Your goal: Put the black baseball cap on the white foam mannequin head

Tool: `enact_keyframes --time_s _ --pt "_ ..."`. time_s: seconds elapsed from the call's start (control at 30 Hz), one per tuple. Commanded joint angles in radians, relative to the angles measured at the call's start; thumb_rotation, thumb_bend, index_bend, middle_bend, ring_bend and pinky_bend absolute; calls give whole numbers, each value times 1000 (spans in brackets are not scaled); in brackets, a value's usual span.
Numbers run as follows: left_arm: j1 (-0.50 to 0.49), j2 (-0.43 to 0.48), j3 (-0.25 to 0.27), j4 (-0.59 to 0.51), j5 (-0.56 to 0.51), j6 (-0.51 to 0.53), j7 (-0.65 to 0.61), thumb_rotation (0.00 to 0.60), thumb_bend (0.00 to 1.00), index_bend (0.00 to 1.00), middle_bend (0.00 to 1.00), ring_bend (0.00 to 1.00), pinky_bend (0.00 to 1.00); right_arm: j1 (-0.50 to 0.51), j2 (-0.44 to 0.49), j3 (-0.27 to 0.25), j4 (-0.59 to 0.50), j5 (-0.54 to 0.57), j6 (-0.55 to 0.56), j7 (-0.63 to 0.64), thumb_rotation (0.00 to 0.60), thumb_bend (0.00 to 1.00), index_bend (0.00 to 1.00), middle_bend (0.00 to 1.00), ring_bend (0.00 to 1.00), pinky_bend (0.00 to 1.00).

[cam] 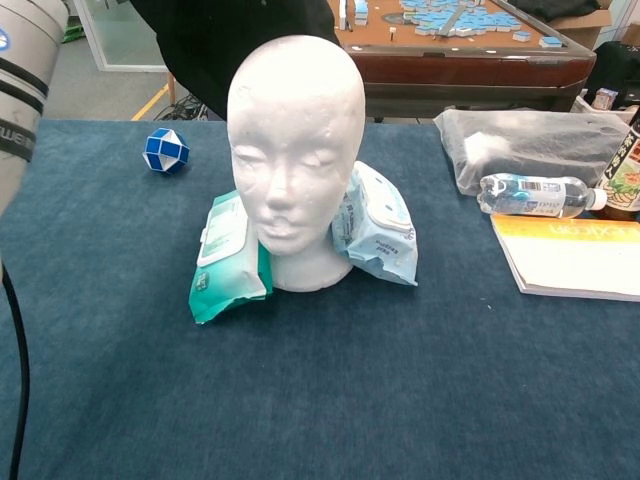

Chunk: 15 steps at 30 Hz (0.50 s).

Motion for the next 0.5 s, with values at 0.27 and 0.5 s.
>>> enact_keyframes --time_s 0.27,0.5 --pt "-35 -59 22 5 34 12 28 600 535 855 507 309 482 -1 4 4 4 5 0 12 600 0 660 438 244 322" --pt "0 -57 77 -73 96 67 85 600 535 857 508 309 482 -1 3 4 4 4 1 12 600 0 660 438 244 322"
